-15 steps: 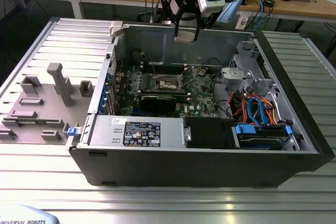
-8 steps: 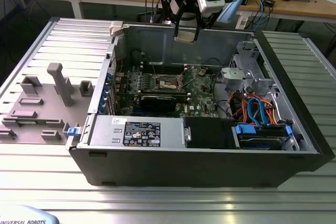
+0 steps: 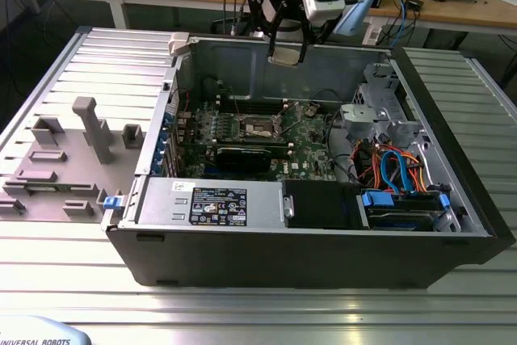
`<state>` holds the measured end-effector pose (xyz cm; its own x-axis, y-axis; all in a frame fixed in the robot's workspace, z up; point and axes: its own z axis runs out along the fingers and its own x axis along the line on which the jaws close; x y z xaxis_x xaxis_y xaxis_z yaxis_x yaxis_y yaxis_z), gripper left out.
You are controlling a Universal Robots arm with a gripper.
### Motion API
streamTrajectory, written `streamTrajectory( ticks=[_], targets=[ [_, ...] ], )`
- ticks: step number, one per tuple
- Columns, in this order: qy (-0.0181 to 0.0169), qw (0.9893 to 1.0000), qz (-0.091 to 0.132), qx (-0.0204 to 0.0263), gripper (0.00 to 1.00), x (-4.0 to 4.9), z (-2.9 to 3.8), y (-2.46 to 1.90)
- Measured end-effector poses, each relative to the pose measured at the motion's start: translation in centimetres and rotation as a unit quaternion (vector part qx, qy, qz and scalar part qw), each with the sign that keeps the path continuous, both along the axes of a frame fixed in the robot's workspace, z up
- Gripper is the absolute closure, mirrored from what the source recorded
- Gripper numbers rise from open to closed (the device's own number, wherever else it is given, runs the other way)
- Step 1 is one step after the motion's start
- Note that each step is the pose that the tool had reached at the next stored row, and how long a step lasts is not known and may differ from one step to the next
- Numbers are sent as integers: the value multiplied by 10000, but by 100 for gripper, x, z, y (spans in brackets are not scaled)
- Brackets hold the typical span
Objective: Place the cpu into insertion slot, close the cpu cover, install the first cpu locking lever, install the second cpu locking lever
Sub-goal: 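Place the cpu into insertion slot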
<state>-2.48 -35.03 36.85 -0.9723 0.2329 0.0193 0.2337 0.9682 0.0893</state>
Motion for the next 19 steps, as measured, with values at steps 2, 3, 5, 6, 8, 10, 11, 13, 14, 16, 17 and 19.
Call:
streamTrajectory(
  ticks=[2, 3, 5, 6, 8, 10, 11, 13, 14, 16, 17, 19],
  targets=[
    [0, 10000, -22, 0, 46, 0, 0, 0],
    [0, 10000, -43, 0, 46, 0, 0, 0],
    [0, 10000, -95, 0, 46, 0, 0, 0],
    [0, 9999, -113, 0, 46, 0, -1, 0],
    [0, 9999, -152, 0, 46, 0, -1, 0],
    [0, 9998, -182, 0, 46, 0, -1, 0],
    [0, 9998, -188, 0, 46, 0, -1, 0],
    [0, 9998, -200, 0, 46, 0, -1, 0],
    [0, 9998, -206, 0, 46, 0, -1, 0],
    [0, 9998, -212, 0, 46, 0, -1, 0],
    [0, 9998, -214, 0, 46, 0, -1, 0],
    [0, 9998, -218, 0, 46, 0, -1, 0]
  ],
)
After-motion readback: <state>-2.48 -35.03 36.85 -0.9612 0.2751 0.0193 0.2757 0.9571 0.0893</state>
